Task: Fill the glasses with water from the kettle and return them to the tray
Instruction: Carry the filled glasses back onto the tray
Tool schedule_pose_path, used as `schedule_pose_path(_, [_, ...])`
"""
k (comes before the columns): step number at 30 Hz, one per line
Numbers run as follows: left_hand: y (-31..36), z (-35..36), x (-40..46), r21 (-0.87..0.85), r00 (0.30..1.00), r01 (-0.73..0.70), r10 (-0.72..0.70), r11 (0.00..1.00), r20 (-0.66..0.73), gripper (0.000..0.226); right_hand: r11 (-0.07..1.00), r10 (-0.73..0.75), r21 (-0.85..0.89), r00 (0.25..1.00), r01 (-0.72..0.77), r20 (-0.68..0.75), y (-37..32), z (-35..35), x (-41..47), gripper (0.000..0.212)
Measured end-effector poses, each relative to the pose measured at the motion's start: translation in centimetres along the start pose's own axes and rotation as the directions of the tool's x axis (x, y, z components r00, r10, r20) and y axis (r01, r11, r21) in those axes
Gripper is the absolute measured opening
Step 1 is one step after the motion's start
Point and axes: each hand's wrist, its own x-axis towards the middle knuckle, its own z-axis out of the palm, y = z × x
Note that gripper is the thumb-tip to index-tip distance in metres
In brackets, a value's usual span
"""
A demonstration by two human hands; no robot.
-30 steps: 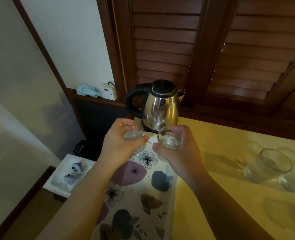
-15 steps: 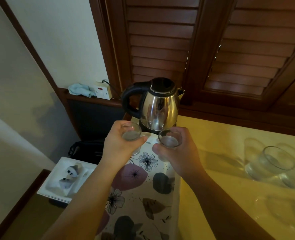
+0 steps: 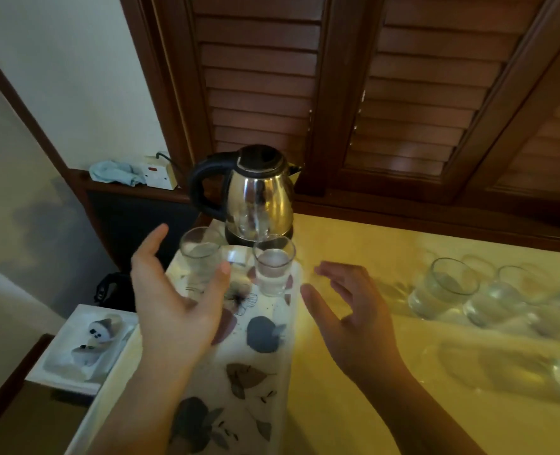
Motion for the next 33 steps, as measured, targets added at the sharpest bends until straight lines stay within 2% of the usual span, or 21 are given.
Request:
schedule_pose_path(3, [2.7, 2.1, -4.2, -0.08, 0.986, -0.156, 0.16, 0.985, 0.044, 0.076, 0.999, -0.039, -0.038, 0.981, 0.032, -0.191, 1.1, -4.0, -3.2, 0.017])
schedule_pose_path(5, [4.1, 4.4, -6.6, -0.104, 0.962, -0.201, 0.216, 0.974, 0.167, 0.072, 0.999, -0.006, -0.038, 0.962, -0.005, -0.272, 2.2, -6.6, -4.8, 0.008])
schedule_pose_path(6, [4.8, 5.8, -7.8, -0.115, 0.95, -0.177, 0.2, 0.977, 0.24, 0.071, 0.999, 0.032, -0.024, 0.952, -0.042, -0.303, 2.8, -8.1, -5.5, 0.007])
schedule_pose_path(10, [7.8, 11.8, -12.0, -0.128, 0.881, -0.018, 0.076, 0.992, 0.467, 0.071, 0.966, 0.257, 0.071, 0.903, -0.248, -0.345, 5.9, -13.2, -7.1, 0.03])
schedule_pose_path(13, [8.9, 16.0, -14.0, -0.061, 0.841, -0.01, 0.042, 0.998, 0.54, 0.078, 0.938, 0.345, 0.089, 0.873, -0.336, -0.344, 8.3, -16.0, -7.2, 0.054])
schedule_pose_path(18, [10.2, 21.1, -15.1, 0.007, 0.835, 0.05, -0.046, 0.999, 0.548, 0.096, 0.899, 0.438, 0.12, 0.854, -0.422, -0.28, 11.1, -18.3, -5.5, 0.088])
schedule_pose_path(21, [10.9, 23.2, -14.3, 0.055, 0.835, 0.102, -0.116, 0.993, 0.538, 0.104, 0.897, 0.442, 0.102, 0.859, -0.43, -0.259, 11.6, -19.0, -3.9, 0.096])
schedule_pose_path(25, [11.4, 25.5, -13.0, 0.096, 0.85, 0.107, -0.141, 0.99, 0.508, 0.109, 0.903, 0.428, 0.095, 0.86, -0.419, -0.277, 12.6, -19.1, -1.6, 0.111])
schedule_pose_path(30, [12.1, 27.1, -11.8, 0.088, 0.862, 0.12, -0.147, 0.989, 0.485, 0.102, 0.926, 0.375, 0.086, 0.879, -0.366, -0.294, 13.7, -19.4, 1.2, 0.108])
schedule_pose_path(33, [12.2, 27.7, -11.9, 0.108, 0.861, 0.108, -0.147, 0.988, 0.487, 0.089, 0.933, 0.36, 0.117, 0.892, -0.34, -0.274, 14.4, -19.8, 2.0, 0.092])
